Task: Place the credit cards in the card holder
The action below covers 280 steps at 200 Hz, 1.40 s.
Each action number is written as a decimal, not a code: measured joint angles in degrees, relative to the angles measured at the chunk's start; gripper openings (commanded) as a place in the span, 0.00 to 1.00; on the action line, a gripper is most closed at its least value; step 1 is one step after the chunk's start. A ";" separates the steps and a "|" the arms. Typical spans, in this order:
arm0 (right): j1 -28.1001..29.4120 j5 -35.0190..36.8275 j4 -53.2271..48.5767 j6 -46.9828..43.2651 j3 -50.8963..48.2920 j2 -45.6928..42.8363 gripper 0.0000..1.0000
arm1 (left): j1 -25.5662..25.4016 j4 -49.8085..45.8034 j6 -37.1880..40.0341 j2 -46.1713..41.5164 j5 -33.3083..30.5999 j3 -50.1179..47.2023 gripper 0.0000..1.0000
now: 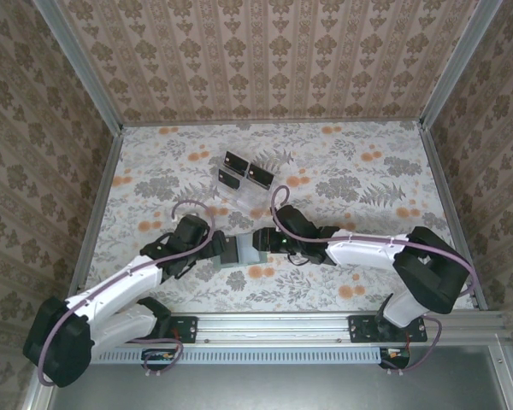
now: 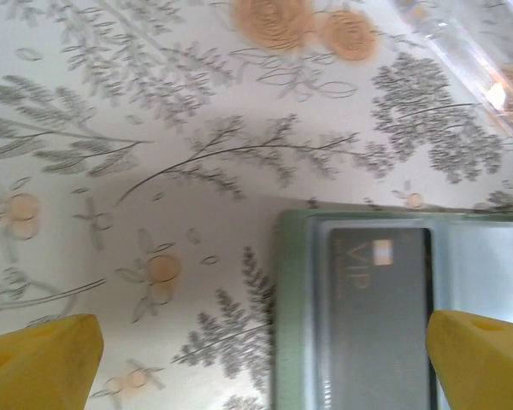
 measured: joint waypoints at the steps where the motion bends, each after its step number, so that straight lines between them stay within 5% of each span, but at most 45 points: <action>1: 0.00 0.09 -0.13 -0.11 0.00 -0.07 0.57 | 0.00 0.09 0.02 0.04 0.09 0.00 1.00; 82: -1.03 5.95 -6.51 -3.43 -1.07 -2.82 0.56 | -1.03 9.84 2.10 2.95 3.04 -0.92 1.00; 152: -1.14 5.68 -5.03 -3.67 -1.11 2.34 0.13 | -1.03 16.76 2.14 4.57 4.39 -5.11 1.00; 280: -1.14 4.81 -0.59 -3.08 -3.56 2.51 0.00 | -1.49 26.38 2.14 10.88 6.34 -7.13 1.00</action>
